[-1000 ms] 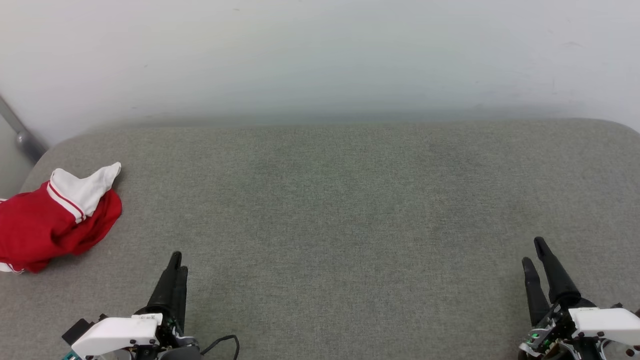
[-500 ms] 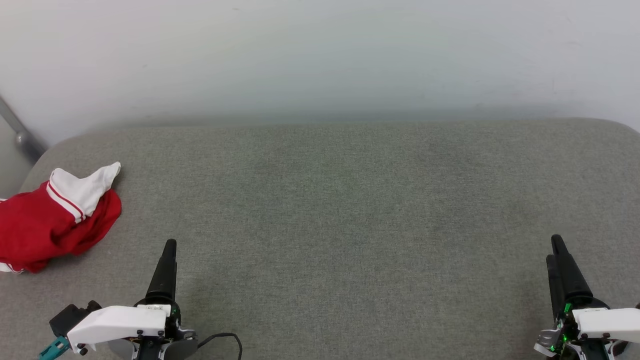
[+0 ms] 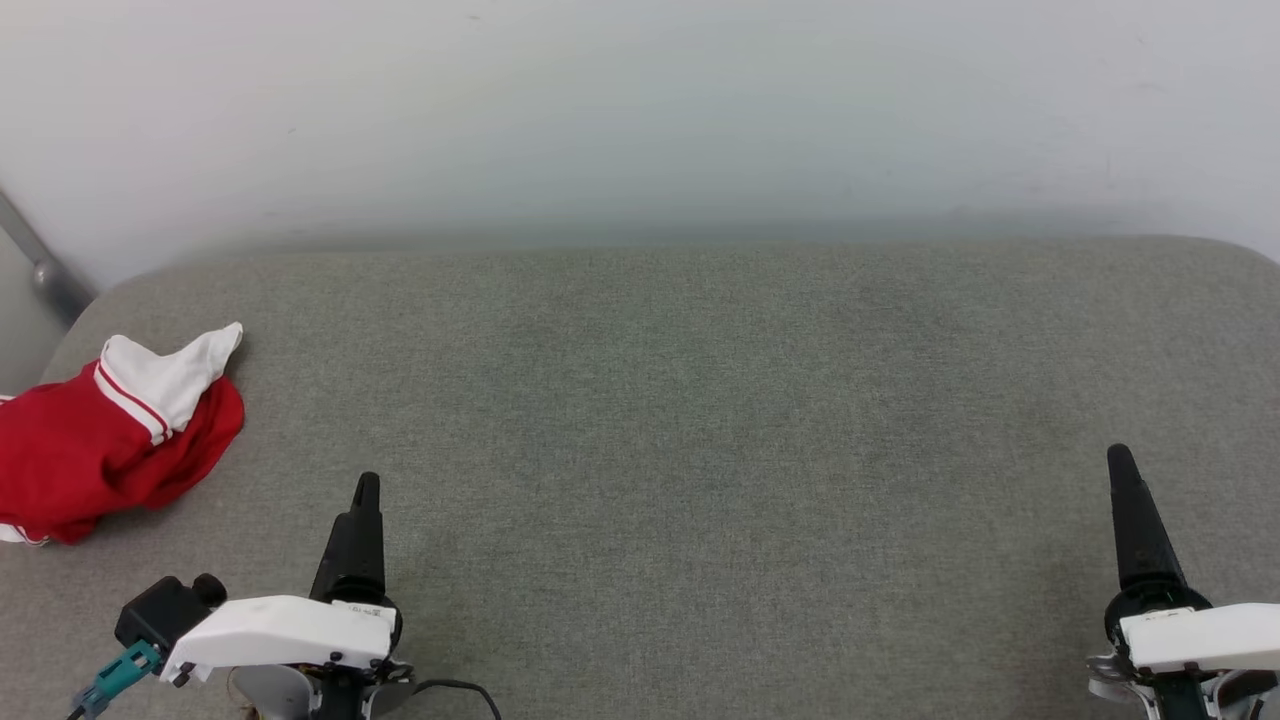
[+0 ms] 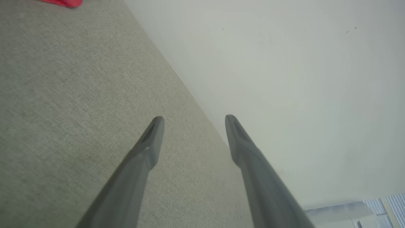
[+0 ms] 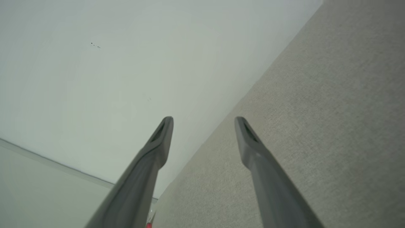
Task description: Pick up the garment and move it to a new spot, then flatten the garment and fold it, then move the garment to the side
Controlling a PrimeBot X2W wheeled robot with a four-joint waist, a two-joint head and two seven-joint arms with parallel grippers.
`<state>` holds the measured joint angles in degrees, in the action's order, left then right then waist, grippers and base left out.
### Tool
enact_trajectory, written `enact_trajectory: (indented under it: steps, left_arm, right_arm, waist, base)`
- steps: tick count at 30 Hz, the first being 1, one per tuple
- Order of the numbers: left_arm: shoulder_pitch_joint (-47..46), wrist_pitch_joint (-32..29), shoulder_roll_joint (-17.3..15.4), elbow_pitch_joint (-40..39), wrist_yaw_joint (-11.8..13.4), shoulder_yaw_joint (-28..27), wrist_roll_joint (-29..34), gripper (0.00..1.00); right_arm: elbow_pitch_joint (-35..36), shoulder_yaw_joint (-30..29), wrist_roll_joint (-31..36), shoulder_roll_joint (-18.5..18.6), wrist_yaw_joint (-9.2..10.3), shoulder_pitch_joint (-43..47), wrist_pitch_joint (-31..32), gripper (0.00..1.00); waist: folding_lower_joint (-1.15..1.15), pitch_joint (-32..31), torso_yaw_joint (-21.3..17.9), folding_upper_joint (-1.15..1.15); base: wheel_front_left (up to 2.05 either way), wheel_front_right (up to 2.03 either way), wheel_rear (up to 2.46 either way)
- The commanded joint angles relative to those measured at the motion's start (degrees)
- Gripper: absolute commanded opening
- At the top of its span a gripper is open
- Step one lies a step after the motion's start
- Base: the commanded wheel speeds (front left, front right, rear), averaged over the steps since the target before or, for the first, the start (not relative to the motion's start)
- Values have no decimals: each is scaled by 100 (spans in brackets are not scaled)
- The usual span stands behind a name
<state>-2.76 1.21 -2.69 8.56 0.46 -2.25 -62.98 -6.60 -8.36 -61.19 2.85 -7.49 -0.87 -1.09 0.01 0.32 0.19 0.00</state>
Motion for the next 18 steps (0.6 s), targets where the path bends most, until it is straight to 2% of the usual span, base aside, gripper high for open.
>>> enact_trajectory:
  steps: [1,9,18]
  left_arm:
    - [-53,73,-15,-146,48,55,311,100]
    - [-18,237,-16,-216,166,236,1217,100]
    - [55,410,-18,-281,311,350,2027,100]
  right_arm:
    - [198,33,371,9,-1,-5,-80,100]
    - [418,203,1468,9,-1,135,-247,100]
    - [568,259,2366,9,-1,266,-419,100]
  waist:
    - [-1,2,2,0]
    - [-1,8,9,0]
    - [-1,20,13,0]
  base:
    - [0,0,0]
    - [0,0,0]
    - [0,0,0]
